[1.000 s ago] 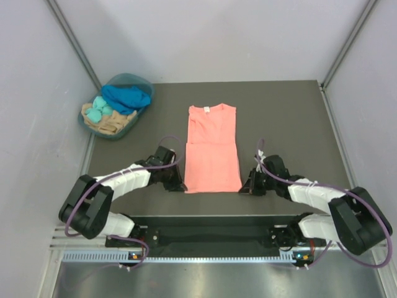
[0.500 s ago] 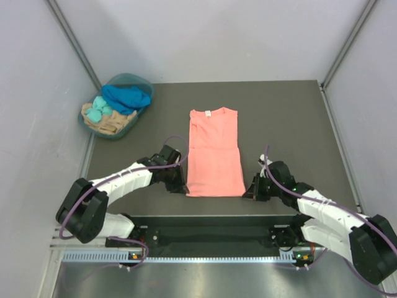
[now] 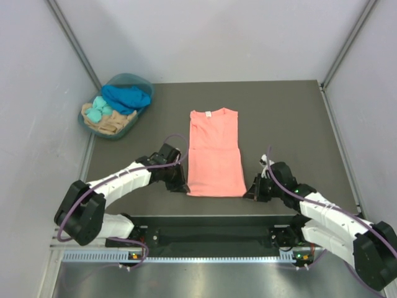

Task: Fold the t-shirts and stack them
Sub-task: Fold the tshirt

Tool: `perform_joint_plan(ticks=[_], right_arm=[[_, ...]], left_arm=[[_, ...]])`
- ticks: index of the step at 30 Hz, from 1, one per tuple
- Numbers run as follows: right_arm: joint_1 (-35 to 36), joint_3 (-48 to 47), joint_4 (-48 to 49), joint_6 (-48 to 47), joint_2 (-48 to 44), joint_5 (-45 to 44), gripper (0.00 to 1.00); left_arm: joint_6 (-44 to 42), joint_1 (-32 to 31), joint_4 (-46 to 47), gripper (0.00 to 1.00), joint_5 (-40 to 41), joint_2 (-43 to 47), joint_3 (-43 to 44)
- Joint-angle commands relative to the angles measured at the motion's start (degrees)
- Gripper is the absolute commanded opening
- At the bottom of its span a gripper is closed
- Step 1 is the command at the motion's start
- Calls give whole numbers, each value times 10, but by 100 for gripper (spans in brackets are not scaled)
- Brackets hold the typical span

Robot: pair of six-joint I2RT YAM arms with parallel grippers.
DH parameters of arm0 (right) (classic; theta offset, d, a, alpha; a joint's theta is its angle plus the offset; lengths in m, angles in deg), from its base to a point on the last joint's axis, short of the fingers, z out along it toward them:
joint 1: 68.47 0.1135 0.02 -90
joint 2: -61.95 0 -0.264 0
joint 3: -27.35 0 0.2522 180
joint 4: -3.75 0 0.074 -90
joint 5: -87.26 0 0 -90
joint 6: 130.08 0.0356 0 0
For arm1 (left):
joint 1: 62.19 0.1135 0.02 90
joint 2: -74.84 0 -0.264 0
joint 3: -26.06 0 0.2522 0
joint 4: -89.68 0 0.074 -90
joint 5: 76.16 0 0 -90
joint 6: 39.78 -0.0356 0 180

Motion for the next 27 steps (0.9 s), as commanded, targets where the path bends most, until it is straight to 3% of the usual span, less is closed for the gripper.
perform_joint_plan(ticks=[1,14,27], right_arm=[[8,-16,-21,7,-21,-13,0],[6,-171,-101,-17,9,-46,0],[-48,-418,-139,-94,198,-61,0]], left_arm=[[-4,0,-15,0,3,12,34],[-44,41,-77,0,14,-43,188],[-83,131,-86,0,-33,-193,424]])
